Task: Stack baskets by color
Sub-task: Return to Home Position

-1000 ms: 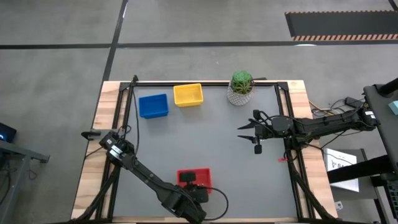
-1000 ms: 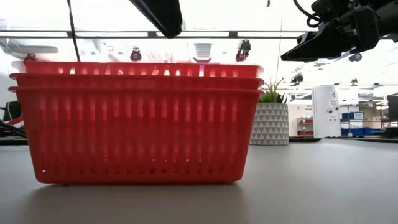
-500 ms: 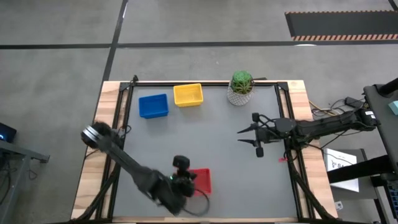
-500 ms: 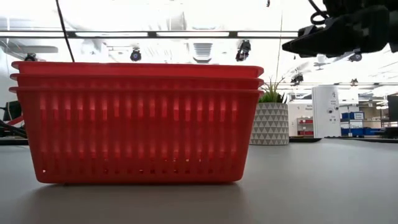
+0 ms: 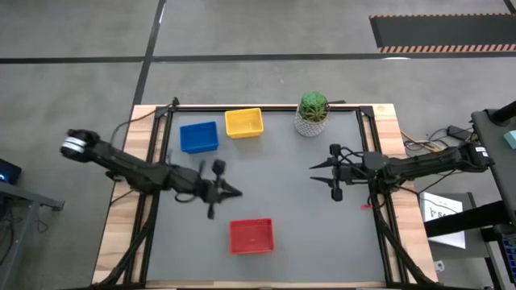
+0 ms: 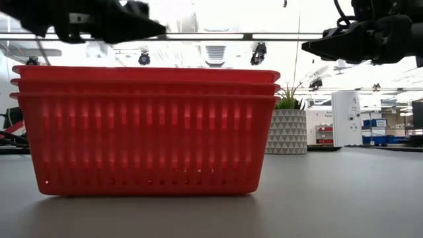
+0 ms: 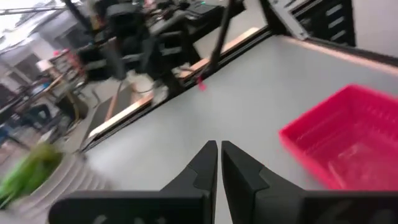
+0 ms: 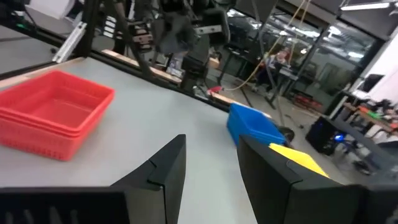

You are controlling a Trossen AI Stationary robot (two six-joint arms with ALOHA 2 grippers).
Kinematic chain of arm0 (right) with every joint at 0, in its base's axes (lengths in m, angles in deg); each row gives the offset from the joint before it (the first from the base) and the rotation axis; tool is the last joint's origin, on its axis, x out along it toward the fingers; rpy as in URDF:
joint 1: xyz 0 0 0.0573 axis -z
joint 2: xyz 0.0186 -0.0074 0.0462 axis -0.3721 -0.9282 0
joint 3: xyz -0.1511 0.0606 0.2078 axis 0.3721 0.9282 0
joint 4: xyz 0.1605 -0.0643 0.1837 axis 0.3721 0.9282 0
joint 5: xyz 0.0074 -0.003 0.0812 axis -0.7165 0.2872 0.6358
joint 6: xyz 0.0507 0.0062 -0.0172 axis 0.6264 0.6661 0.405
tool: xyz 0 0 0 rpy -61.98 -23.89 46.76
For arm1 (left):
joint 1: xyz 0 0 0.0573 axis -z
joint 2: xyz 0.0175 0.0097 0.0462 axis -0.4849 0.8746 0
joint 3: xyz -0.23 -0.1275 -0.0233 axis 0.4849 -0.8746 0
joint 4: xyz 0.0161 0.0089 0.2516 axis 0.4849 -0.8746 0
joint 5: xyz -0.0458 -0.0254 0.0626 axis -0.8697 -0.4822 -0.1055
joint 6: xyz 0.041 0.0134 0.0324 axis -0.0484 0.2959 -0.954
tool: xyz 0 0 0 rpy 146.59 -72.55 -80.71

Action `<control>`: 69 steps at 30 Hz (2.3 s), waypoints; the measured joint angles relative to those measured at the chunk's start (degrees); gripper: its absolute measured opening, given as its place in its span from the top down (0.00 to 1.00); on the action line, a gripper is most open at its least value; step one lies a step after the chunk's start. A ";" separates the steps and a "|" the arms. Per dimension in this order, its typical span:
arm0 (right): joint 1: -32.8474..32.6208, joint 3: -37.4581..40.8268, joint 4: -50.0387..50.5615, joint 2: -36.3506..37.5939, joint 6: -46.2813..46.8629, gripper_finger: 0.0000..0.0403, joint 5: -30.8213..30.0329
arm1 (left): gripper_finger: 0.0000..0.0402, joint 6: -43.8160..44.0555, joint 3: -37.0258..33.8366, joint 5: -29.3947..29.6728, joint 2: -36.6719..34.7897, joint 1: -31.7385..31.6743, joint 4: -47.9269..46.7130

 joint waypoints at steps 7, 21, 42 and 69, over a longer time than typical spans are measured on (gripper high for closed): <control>5.05 0.93 3.39 4.68 -0.86 0.67 0.19 | 0.99 2.65 -11.50 -0.30 -20.17 -6.74 -6.81; 15.87 2.26 15.71 16.63 0.51 0.85 8.09 | 0.98 7.09 -22.95 -0.28 -44.39 -7.81 -10.12; 15.87 5.32 21.90 35.98 7.93 0.90 20.94 | 0.98 13.49 -28.57 -4.12 -65.34 -7.75 -9.29; 15.86 8.11 27.88 31.97 26.90 0.91 21.47 | 0.98 13.47 -28.64 -3.89 -61.83 -7.79 -6.67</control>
